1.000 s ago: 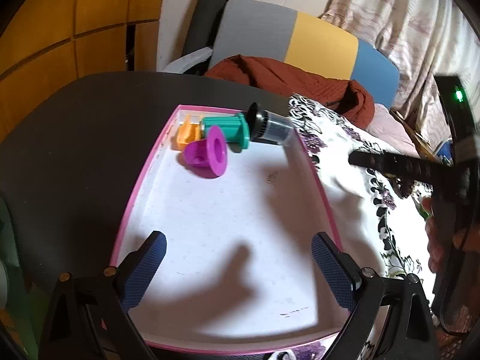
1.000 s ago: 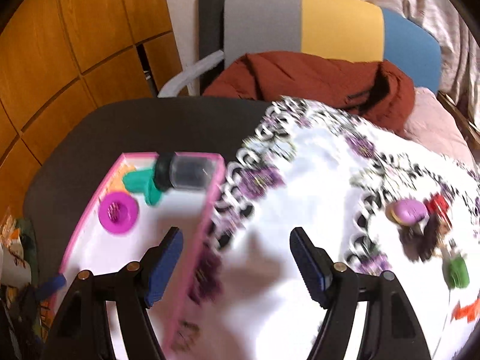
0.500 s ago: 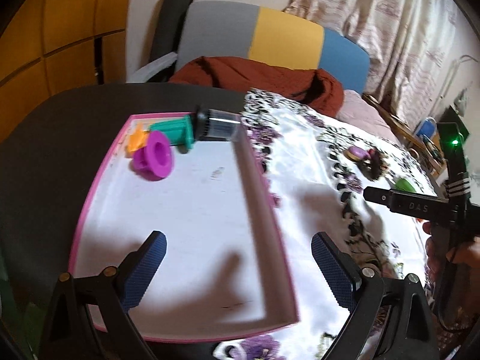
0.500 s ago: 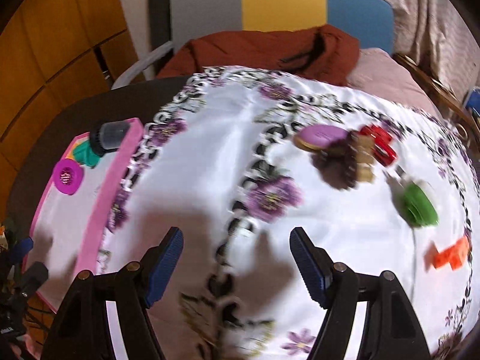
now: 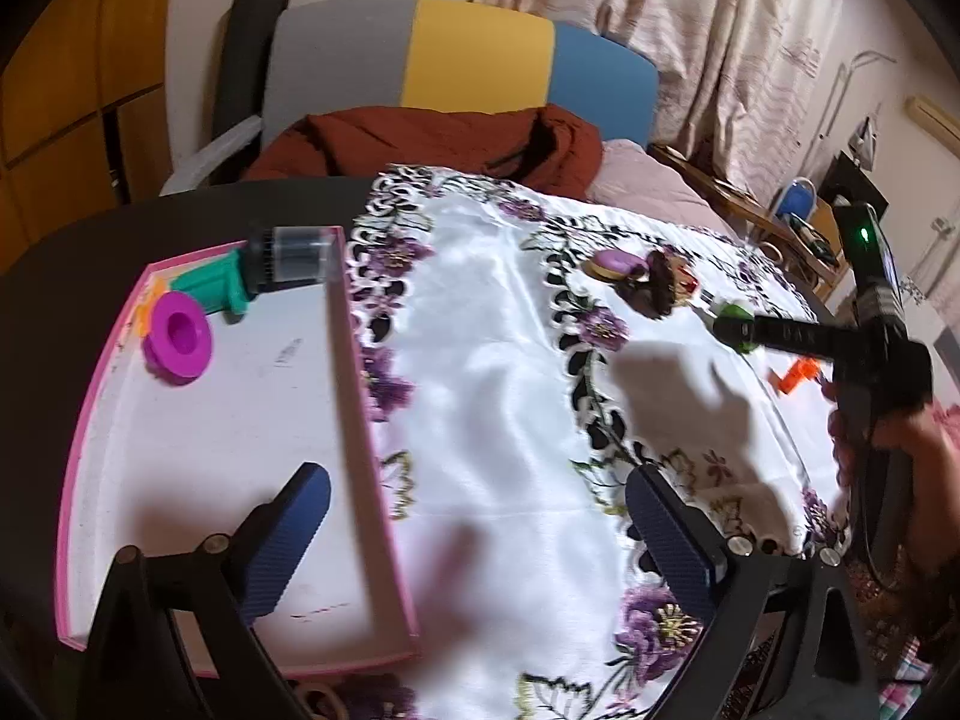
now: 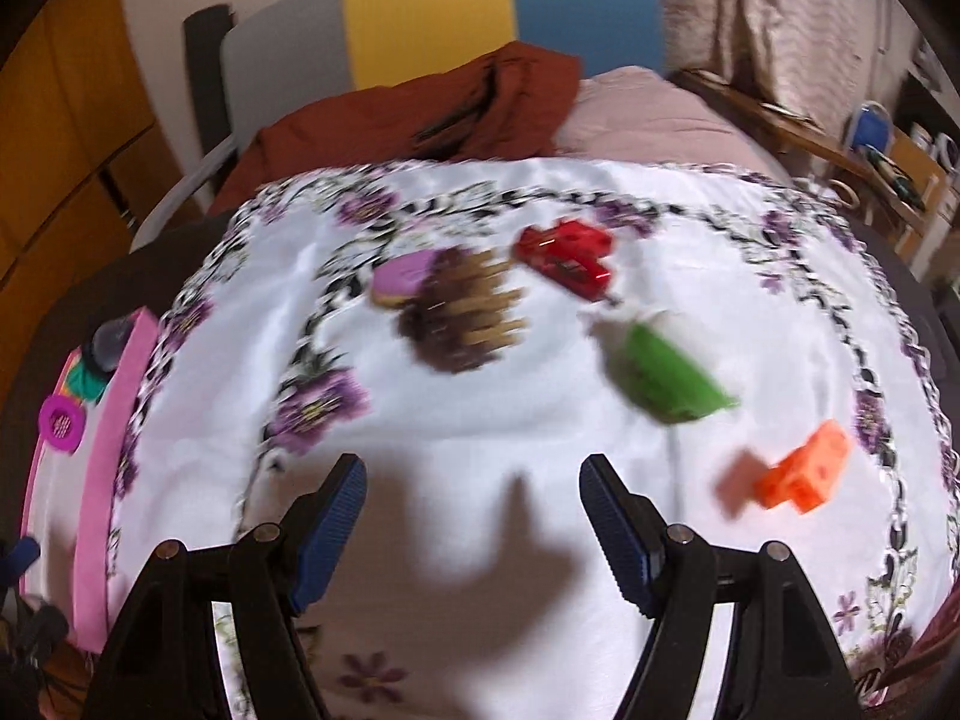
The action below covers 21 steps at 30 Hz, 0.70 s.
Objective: Organize rigid objects
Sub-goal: 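Move the right gripper to the green-and-white bottle and grasp it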
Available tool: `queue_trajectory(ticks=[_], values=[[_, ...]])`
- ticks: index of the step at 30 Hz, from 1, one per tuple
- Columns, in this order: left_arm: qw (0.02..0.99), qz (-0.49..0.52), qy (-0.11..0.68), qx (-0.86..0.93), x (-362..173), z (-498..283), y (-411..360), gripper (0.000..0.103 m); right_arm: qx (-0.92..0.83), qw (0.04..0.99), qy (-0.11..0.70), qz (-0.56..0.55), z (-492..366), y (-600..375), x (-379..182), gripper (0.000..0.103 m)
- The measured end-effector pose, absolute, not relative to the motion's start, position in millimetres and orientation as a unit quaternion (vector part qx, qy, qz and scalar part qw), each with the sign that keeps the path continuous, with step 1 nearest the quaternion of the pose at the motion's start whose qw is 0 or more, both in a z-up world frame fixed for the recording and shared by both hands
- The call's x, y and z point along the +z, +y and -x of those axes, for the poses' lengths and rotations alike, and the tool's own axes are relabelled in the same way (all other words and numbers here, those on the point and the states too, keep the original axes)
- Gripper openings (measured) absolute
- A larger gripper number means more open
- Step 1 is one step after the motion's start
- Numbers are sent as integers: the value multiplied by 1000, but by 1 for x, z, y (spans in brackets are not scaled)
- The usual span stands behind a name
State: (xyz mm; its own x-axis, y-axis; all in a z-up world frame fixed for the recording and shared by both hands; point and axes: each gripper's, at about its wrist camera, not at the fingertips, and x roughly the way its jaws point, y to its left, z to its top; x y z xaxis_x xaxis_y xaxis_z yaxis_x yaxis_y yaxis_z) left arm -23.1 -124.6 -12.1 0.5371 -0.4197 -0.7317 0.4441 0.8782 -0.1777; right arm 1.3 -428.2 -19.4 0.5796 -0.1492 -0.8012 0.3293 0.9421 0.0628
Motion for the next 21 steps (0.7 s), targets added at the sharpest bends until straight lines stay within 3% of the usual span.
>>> queue_trajectory(ticks=[6,21], values=[[869,-26,420,-262,-15,31,-141,101,-192,888,416,-47,-14,-463,-6,76],[858,-37,435,-272,-25,35,-161,101,-221,846,485,-24,-49,-515,-49,77]])
